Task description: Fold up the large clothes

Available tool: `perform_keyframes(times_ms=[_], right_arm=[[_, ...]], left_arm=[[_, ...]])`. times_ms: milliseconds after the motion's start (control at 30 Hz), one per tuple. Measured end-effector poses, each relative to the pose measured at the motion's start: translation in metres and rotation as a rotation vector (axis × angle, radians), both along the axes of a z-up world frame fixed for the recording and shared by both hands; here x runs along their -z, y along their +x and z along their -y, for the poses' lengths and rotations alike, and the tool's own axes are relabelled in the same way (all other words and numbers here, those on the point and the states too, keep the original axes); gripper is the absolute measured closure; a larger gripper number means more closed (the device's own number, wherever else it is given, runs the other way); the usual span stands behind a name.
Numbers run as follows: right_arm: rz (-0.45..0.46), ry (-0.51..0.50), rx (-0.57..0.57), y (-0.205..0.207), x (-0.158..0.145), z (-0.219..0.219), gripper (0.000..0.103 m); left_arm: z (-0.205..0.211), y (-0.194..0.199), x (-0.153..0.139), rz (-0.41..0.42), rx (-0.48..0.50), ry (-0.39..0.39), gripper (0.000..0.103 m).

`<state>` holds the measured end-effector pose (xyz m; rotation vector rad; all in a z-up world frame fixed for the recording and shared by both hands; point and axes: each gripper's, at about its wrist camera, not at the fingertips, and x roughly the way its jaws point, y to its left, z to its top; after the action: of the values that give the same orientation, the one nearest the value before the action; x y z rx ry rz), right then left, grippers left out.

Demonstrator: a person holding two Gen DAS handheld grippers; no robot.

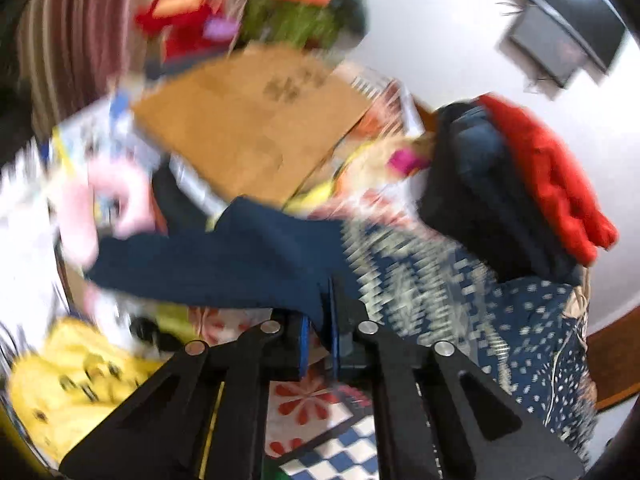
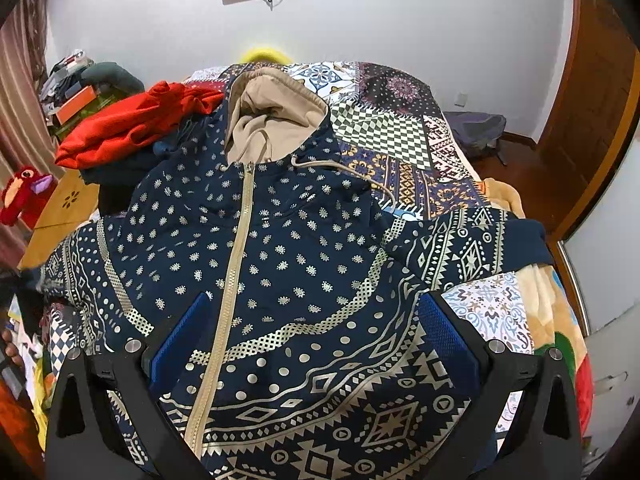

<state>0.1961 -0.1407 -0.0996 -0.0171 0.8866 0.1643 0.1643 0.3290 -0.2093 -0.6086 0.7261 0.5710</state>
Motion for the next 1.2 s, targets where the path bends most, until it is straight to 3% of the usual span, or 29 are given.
perform_keyframes(times_ms=[133,233,433,667,867,933,1033,1200], right_arm=[[0.009,0.018,0.001,-0.004,-0.004,0.004,0.000],[0.017,0.023,-0.001,-0.006,-0.006,0.007,0.000],[0.025,0.029,0.000,-0.009,-0.005,0.017,0.000],[0.016,0.045,0.031,-0.010,0.001,0.037,0.000],[0.002,0.078,0.044,-0.010,0.004,0.049,0.000],[0.005,0.074,0.053,-0.010,0.004,0.052,0.000],[-0.003,0.074,0.057,-0.009,0.004,0.055,0.000],[0.001,0.059,0.046,-0.009,0.001,0.051,0.000]], left_arm=[[0.037,0.015,-0.057,0.096,0.106,0.147,0.097],[0.063,0.034,-0.087,0.169,0.204,0.165,0.097],[0.125,0.067,-0.114,0.236,0.371,0.166,0.098],[0.204,0.104,-0.099,0.183,0.588,0.096,0.098],[0.279,0.126,-0.050,-0.006,0.753,0.113,0.097],[0.295,0.129,-0.031,-0.080,0.794,0.105,0.093],[0.303,0.127,-0.010,-0.148,0.839,0.051,0.077],[0.302,0.109,-0.008,-0.157,0.860,0.057,0.058]])
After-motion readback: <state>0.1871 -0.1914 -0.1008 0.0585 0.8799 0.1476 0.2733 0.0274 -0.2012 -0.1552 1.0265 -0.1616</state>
